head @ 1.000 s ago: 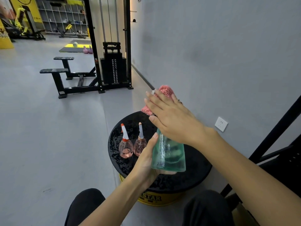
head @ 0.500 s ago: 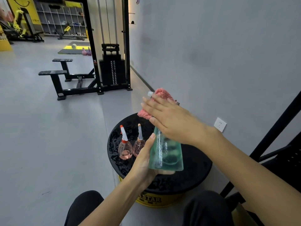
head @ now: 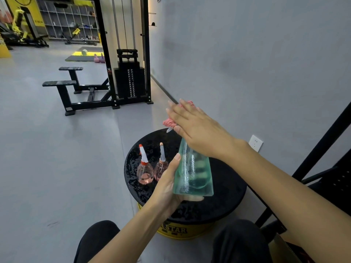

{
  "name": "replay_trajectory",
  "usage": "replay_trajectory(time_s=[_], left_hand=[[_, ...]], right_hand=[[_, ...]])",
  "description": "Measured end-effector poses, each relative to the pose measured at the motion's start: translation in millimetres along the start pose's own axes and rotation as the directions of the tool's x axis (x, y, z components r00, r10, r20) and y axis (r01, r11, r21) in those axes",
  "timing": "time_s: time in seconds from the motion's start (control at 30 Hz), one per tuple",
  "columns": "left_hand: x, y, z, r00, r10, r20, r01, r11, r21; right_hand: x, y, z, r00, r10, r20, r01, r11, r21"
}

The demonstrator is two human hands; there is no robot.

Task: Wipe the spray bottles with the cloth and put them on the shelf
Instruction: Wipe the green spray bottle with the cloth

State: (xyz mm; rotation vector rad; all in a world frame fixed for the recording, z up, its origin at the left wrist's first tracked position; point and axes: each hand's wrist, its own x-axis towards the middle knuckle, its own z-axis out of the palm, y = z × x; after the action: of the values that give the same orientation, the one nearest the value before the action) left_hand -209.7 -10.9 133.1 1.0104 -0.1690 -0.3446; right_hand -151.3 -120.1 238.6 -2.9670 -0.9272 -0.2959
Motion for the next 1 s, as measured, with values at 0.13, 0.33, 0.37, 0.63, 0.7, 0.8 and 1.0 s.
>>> replay_trajectory(time_s=[0.13, 0.33, 0.37, 0.63, 0.7, 0.8, 1.0], left_hand=[[1, 2, -1, 1.0, -0.006, -0.014, 0.006, 1.0, 0.006], [1, -3, 3, 0.999, -0.028, 0.022, 0.028, 1.0, -0.001], [2, -4, 3, 0.999, -0.028, 0.02, 0.028, 1.0, 0.009], [1, -2, -4, 1.0, -0.014, 0.006, 0.014, 0.999, 0.03], [-1, -4, -3, 1.0, -0.015, -0.012, 0.015, 1.0, 0.006], [-4, -8, 0, 0.999, -0.044, 0.031, 0.042, 0.998, 0.05], [-3, -11, 2, 0.999, -0.035, 0.032, 0.034, 0.999, 0.037]], right_hand=[[-11, -3, 1, 0.995, -0.085, 0.061, 0.086, 0.996, -0.025], [0, 13, 0, 0.999, 0.037, -0.029, -0.037, 0.999, 0.021], [2, 16, 0, 0.997, 0.064, -0.049, -0.061, 0.996, 0.061], [-21, 4, 12, 0.998, 0.023, -0.057, -0.014, 0.987, 0.159], [-27, 4, 15, 0.998, 0.025, -0.058, -0.015, 0.987, 0.16], [-27, 10, 16, 0.994, 0.057, -0.092, -0.042, 0.987, 0.153], [-16, 26, 13, 0.973, 0.184, -0.142, -0.128, 0.934, 0.334]])
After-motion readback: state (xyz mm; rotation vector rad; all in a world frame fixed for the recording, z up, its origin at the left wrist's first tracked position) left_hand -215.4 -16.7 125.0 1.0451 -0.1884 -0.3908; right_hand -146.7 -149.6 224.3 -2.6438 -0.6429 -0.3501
